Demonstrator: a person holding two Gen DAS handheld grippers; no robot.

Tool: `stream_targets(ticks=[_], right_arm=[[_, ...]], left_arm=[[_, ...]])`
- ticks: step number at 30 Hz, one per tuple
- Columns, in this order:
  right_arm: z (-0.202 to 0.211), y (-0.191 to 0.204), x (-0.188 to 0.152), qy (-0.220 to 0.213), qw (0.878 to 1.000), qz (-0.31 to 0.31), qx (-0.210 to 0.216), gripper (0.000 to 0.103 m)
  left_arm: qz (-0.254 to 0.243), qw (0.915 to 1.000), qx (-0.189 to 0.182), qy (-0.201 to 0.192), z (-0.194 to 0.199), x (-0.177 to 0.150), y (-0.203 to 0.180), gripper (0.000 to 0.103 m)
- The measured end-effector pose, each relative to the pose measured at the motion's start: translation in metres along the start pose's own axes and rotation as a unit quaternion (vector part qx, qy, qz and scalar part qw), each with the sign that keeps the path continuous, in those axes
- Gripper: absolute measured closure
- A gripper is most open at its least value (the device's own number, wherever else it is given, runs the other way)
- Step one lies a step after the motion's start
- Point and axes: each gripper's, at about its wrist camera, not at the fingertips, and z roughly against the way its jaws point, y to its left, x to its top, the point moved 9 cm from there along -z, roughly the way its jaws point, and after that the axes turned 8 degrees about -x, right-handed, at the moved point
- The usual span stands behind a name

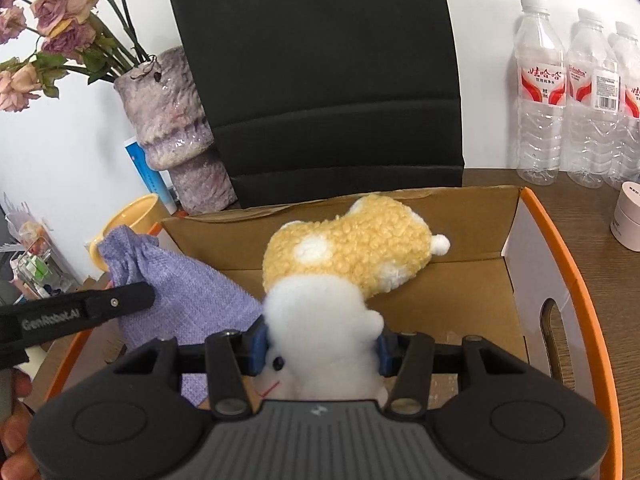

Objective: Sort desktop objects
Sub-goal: 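Lower the pouch and plush toy into the box and open both grippers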

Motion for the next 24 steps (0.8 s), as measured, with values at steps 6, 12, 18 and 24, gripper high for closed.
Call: stream_targets(ticks=[6,12,18,24], right_arm=[[0.0004,-0.0004,0.0004,-0.004,1.000,0.002,-0.007,0.055],[0.0003,0.0002,0.0004,-0.001,1.000,0.004,-0.008,0.054],[0.0002,0.0002,0.0006,0.000,1.000,0.005,-0.010,0.054],[0.0001,0.0004,0.0009,0.000,1.000,0.006,-0.010,0.054]], left_arm=[[-0.026,0.9996,0.011,0.005,-0.0044,-0.0057,-0.0082,0.092],[-0.028,0.9994,0.015,0.011,-0.0082,-0.0092,-0.0084,0.088],[-0.026,0.9995,0.014,0.007,-0.0069,-0.0085,-0.0088,0.086],[-0.025,0.9995,0.015,0.006,-0.0066,-0.0085,-0.0089,0.079]])
